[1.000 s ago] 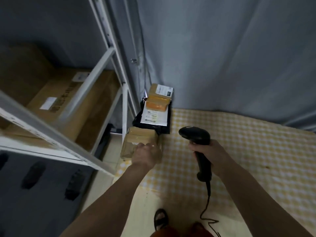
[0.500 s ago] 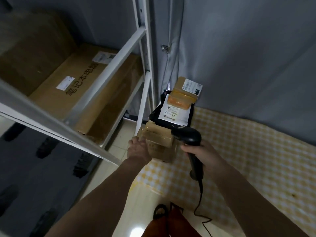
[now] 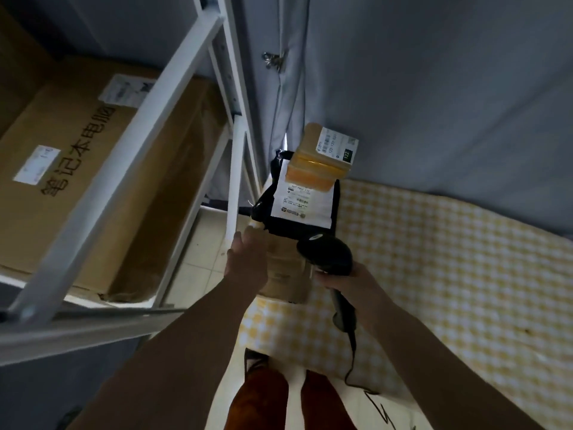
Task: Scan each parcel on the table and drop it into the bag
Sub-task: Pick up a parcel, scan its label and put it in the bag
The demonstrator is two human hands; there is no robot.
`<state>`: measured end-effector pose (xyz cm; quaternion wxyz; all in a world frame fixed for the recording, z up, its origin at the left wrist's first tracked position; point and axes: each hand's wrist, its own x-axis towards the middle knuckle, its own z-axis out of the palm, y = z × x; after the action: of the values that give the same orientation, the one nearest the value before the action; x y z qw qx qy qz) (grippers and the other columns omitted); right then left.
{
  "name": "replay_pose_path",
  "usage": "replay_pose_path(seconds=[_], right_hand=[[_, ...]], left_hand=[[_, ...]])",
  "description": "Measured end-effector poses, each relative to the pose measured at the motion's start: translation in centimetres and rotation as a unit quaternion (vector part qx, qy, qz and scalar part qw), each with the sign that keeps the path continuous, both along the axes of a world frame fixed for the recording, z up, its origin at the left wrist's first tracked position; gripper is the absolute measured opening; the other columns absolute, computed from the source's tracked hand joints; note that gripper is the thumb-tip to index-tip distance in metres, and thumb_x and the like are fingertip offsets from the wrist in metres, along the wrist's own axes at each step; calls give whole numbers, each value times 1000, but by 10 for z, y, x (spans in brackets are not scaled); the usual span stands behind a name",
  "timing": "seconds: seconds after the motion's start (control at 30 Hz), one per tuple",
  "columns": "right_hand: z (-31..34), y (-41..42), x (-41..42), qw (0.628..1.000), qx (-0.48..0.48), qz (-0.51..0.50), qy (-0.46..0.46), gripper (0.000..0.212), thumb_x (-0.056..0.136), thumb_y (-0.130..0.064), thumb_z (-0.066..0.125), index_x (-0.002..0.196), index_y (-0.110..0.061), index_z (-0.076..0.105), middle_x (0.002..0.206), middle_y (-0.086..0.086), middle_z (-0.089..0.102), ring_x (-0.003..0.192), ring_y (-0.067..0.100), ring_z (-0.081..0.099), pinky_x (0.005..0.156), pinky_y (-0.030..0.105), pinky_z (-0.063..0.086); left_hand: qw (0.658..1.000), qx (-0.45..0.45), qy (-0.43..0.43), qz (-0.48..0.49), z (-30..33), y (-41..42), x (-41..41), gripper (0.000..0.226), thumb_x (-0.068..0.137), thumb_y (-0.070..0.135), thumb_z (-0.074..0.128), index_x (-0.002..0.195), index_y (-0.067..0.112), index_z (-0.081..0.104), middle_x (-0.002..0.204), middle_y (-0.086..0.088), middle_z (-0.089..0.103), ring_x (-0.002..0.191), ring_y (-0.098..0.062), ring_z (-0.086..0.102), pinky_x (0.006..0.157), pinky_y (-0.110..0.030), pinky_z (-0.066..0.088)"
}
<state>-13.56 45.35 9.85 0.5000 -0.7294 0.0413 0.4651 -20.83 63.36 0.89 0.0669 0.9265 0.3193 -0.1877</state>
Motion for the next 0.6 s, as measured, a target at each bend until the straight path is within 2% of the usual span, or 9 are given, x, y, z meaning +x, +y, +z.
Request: replay_pose_path(seconds=[0.07,0.17,0.27,0.43,0.53,0.6], right_hand=[[-6,5,0,1000,-7,-16,3,18,78,-12,77,92,-17,67,82,2,62,86,24,58,76,36,41],[-14,12,0,999,2,-34,15,13,82,-9,72,90,-16,65,80,2,60,80,22,57,71,33,39],[-20,16,-2,998,0,-60,13,11,83,-10,71,91,-15,65,78,2,61,77,20,57,66,30,40],[-27,17,-9,995,-1,-97,16,10,83,-6,70,91,-11,65,78,4,61,74,17,56,65,25,42],[-24,12,-13,991,14,-130,28,11,84,-1,67,93,-6,63,81,8,59,76,20,55,67,25,43],[-17,9,-13,988,20,-151,32,8,84,2,65,89,-3,62,78,10,56,75,23,53,65,26,43]], left_hand=[[999,-1,5,-53,-7,7,9,87,76,12,70,148,24,22,146,-5,26,133,-28,30,97,-37,46],[995,-36,36,-88,-24,16,21,88,83,18,66,153,26,13,157,-8,13,144,-34,13,113,-49,30],[989,-24,63,-135,-38,16,27,86,87,21,62,154,23,8,158,-12,12,145,-37,9,116,-53,18],[987,-27,56,-151,-49,16,29,95,75,20,76,149,21,15,151,-12,22,144,-36,11,114,-55,19],[986,-75,52,-139,-45,16,21,100,67,33,81,145,21,19,146,-9,29,140,-34,23,114,-54,22],[986,-134,54,-83,-41,16,15,104,64,43,81,144,20,19,144,-10,31,135,-34,30,113,-51,27]])
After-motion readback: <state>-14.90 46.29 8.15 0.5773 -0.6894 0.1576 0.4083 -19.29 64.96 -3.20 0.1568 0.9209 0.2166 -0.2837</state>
